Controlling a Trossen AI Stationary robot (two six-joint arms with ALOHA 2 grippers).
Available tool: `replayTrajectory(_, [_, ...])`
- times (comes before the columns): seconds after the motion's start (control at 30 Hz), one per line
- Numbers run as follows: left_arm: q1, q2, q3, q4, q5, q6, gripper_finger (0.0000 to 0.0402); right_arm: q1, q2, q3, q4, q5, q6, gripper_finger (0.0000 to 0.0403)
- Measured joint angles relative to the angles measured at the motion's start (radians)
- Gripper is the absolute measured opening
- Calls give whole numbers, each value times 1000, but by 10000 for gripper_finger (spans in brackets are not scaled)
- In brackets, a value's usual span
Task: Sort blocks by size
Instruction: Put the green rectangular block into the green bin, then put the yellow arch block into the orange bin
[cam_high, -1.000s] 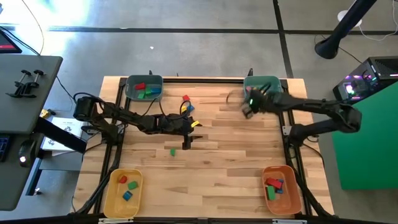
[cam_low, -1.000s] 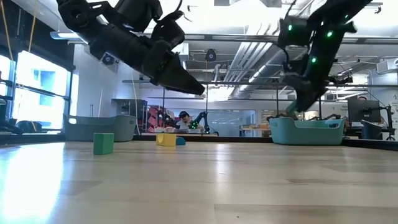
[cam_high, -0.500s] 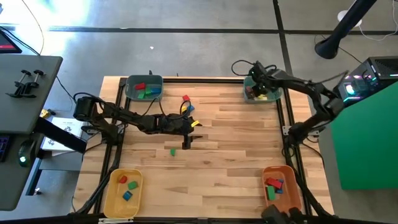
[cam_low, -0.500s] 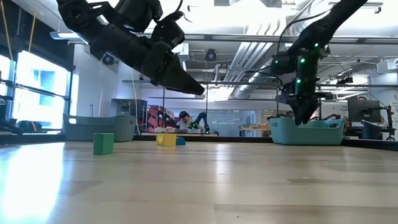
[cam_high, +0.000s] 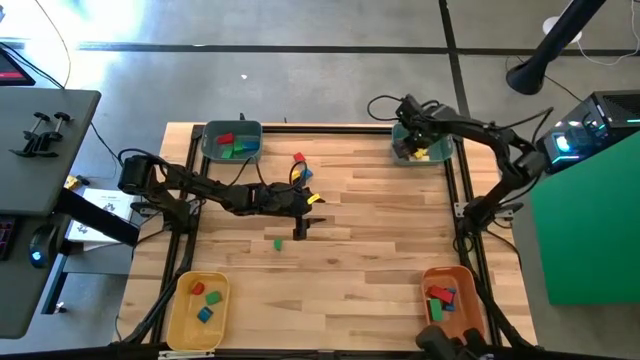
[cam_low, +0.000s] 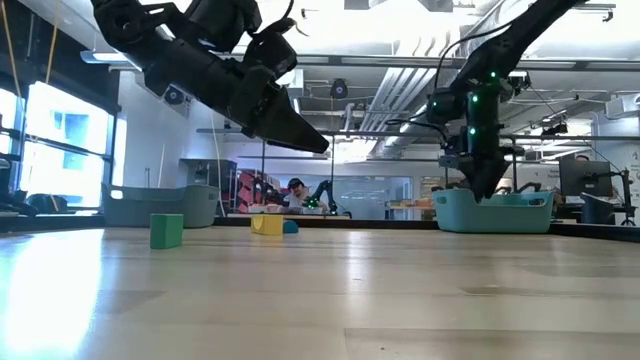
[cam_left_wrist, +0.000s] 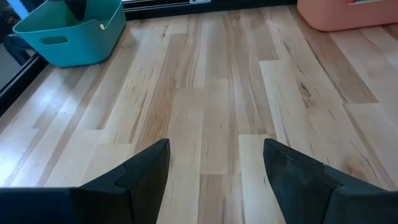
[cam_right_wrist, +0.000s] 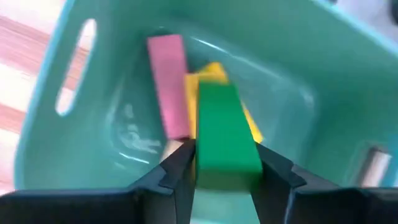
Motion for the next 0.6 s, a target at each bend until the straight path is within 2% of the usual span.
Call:
replayTrajectory(0.17, [0,0,0,0,0,0,245,17,-60,34,-99,98,29,127])
replayTrajectory(0.27, [0,0,0,0,0,0,245,54,-125,35,-107,113,37,127])
replayTrajectory(0.37, [0,0,0,0,0,0,245,106,-194,18,-94,141,55,128])
replayTrajectory(0.5, [0,0,0,0,0,0,245,156,-252,-48,-24,281,59,128])
replayTrajectory(0.6, [0,0,0,0,0,-1,245,151,-258,-93,36,285,55,128])
